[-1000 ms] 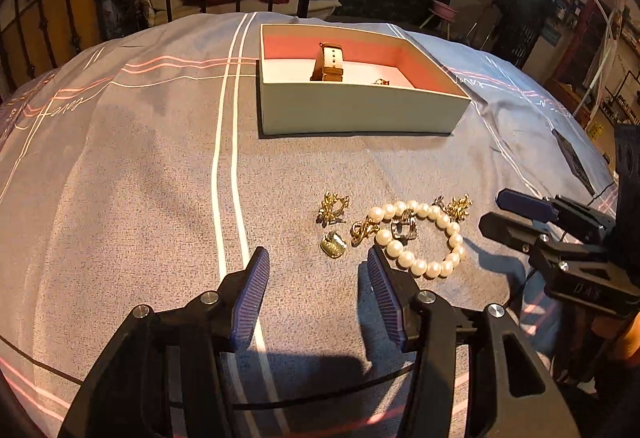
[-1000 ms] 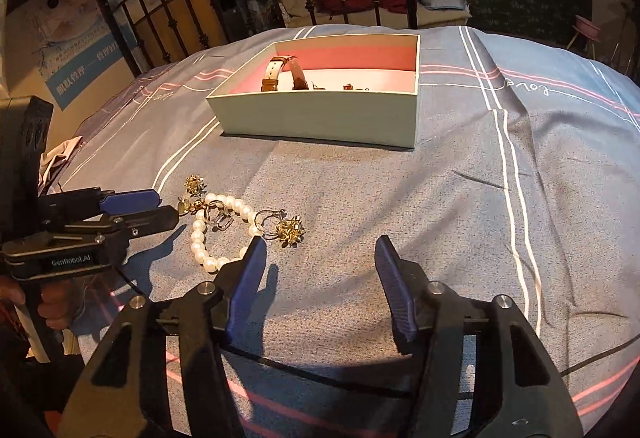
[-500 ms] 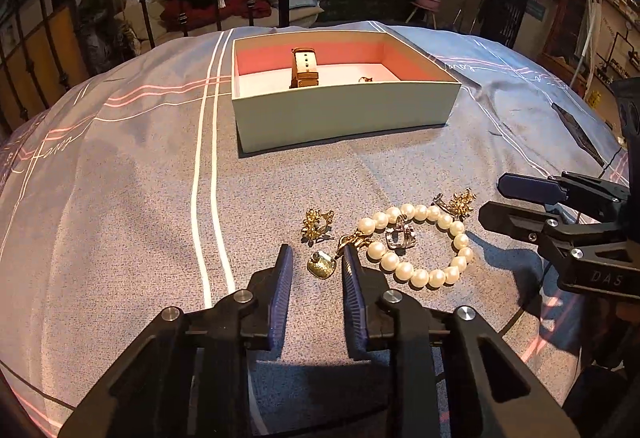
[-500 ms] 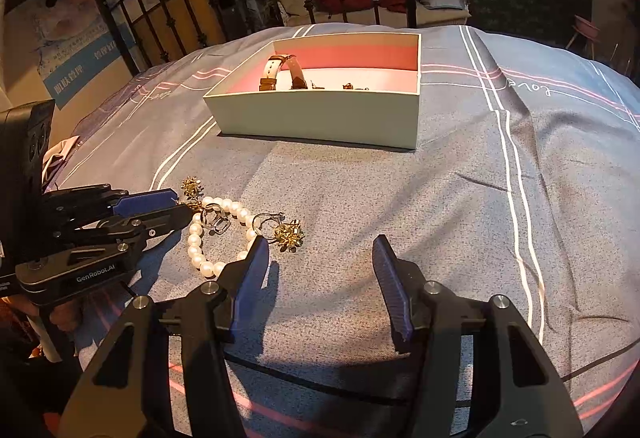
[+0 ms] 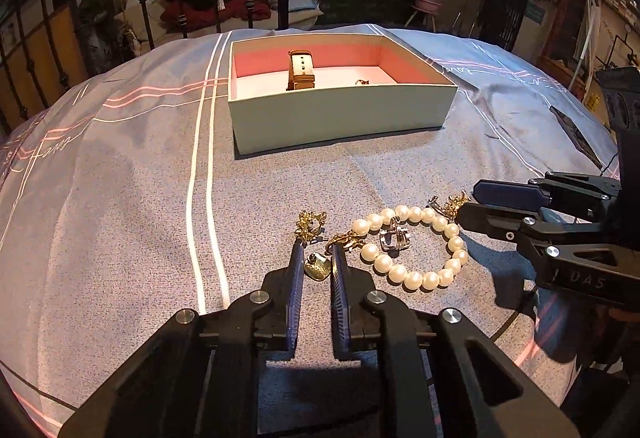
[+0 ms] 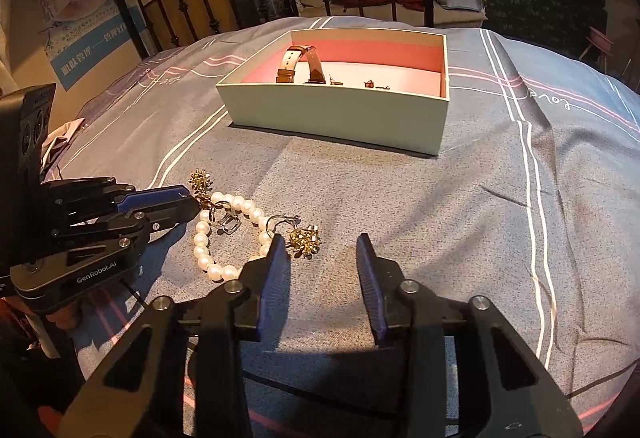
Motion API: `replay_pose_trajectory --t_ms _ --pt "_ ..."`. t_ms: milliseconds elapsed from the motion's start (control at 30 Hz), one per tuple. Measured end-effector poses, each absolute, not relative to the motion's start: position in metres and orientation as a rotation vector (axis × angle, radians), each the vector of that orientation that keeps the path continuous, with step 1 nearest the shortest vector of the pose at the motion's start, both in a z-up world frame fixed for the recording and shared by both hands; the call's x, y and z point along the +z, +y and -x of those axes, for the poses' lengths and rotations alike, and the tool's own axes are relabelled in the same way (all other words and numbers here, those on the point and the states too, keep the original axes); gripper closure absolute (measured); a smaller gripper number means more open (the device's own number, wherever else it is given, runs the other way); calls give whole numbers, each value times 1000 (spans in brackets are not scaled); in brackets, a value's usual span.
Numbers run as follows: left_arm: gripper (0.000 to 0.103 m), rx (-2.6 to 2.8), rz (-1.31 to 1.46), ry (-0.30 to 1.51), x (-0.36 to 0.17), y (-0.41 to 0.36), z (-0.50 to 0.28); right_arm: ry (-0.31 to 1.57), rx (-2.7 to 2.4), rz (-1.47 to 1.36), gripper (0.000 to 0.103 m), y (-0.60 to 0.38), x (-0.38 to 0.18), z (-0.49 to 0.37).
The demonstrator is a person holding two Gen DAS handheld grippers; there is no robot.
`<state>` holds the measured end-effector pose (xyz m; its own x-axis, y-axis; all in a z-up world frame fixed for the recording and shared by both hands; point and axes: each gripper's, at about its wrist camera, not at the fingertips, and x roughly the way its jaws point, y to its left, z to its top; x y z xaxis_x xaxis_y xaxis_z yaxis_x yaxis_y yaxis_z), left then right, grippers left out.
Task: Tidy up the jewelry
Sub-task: 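Grasp a gold pendant with the left gripper while the right gripper grasps a gold flower charm, then carry both gold pieces into the white box and open both grippers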
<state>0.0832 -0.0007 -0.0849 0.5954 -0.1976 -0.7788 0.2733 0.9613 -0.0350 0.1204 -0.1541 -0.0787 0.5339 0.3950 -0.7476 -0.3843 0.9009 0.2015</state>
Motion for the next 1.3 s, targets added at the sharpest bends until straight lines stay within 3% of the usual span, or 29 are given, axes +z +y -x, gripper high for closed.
replay_pose_trajectory --t_ms 167,333,967,1300 --pt "89 -278 -76 897 -85 1 -84 901 468 -26 75 -152 -81 -125" --pt "89 -277 -80 895 -86 1 -83 905 481 -27 85 -152 -81 -124" --pt "89 -296 -42 866 -62 -2 -82 856 468 -81 85 -165 -68 -114" --pt "89 -305 -13 818 -29 -13 -120 798 455 -88 85 -166 -41 -139"
